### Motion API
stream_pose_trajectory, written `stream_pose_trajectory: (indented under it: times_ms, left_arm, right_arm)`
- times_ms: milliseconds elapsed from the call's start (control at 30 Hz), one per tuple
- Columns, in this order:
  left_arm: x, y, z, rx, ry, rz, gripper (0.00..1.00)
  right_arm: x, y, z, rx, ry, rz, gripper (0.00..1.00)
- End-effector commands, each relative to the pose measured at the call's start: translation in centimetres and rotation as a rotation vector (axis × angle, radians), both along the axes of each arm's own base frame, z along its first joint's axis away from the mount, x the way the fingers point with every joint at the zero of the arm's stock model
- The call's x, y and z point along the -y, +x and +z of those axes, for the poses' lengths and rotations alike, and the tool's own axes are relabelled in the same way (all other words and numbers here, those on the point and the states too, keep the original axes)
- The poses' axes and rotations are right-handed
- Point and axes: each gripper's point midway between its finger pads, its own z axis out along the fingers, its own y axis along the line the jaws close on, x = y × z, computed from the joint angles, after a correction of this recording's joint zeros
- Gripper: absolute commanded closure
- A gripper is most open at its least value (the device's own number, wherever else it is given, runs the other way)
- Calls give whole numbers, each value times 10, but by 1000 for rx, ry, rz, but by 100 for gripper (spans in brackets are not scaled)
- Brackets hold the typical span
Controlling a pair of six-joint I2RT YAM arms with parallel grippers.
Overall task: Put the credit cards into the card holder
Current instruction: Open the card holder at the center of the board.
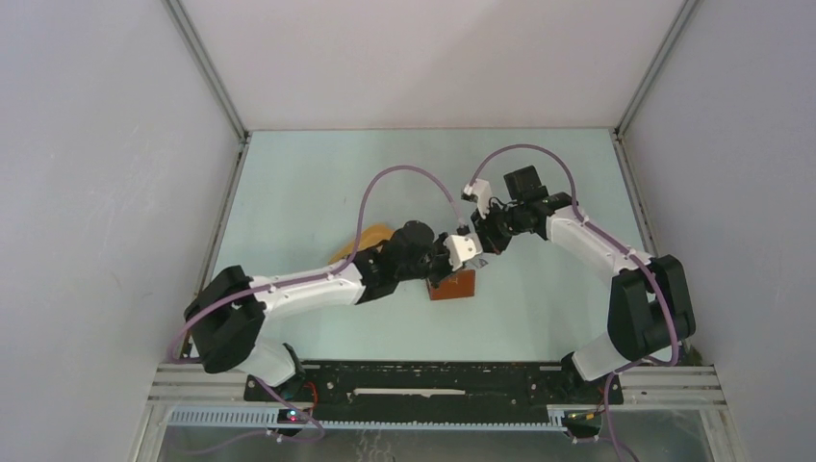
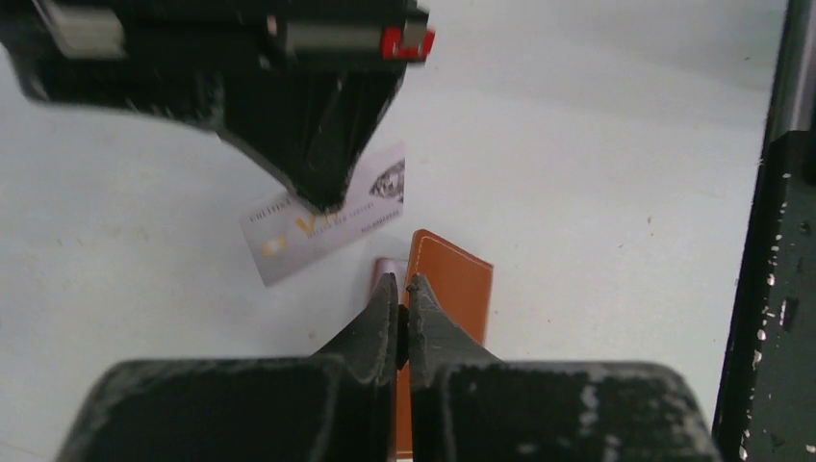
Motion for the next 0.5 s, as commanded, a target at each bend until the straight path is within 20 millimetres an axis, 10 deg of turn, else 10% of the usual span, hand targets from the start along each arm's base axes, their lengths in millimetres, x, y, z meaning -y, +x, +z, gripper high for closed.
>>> stream_pose_trajectory:
  times_ms: [0,467]
  left_arm:
    - [12,1,36,45,26,-164,100]
    - [-6,-7,-14,-125,161,-224,100]
  right_arm:
    - [-3,4,29,5,83,-12,100]
    - [-2,-10,37,-139,226,19,100]
